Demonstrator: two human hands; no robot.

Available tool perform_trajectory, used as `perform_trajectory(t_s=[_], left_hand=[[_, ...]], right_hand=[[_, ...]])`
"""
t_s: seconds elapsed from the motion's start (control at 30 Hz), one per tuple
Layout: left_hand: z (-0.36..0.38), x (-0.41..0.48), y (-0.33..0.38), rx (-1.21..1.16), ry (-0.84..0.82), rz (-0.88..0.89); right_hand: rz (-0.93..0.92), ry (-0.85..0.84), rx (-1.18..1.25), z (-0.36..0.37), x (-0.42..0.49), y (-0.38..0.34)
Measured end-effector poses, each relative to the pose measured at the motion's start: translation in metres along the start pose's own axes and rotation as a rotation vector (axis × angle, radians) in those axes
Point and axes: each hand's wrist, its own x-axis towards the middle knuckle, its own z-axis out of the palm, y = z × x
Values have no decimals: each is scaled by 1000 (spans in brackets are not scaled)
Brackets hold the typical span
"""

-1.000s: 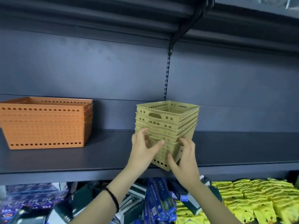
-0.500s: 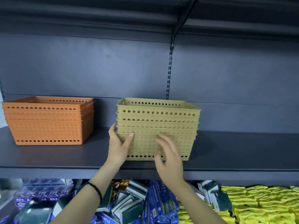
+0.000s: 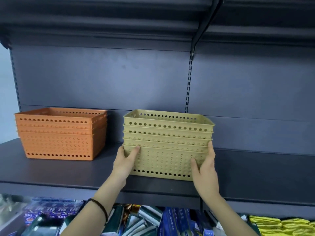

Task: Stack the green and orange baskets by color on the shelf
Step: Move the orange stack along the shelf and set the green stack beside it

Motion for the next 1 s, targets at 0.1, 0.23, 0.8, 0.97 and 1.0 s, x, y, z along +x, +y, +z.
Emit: perform_trajectory(t_s=[0.1, 0.23, 0.8, 0.97, 1.0], left_hand=[[-6, 9, 3, -44, 5, -20], [-16, 24, 8, -73, -9, -58], [-56, 75, -1, -108, 205, -124], [-47, 67, -6, 10, 318, -85], [-48, 68, -7, 12, 291, -74]], right_hand=[[32, -61, 55, 9, 12, -4], [47, -119, 105, 27, 25, -10], [105, -91, 66, 100, 52, -25], [120, -69, 55, 113, 54, -29], [126, -67, 58, 116, 55, -29]])
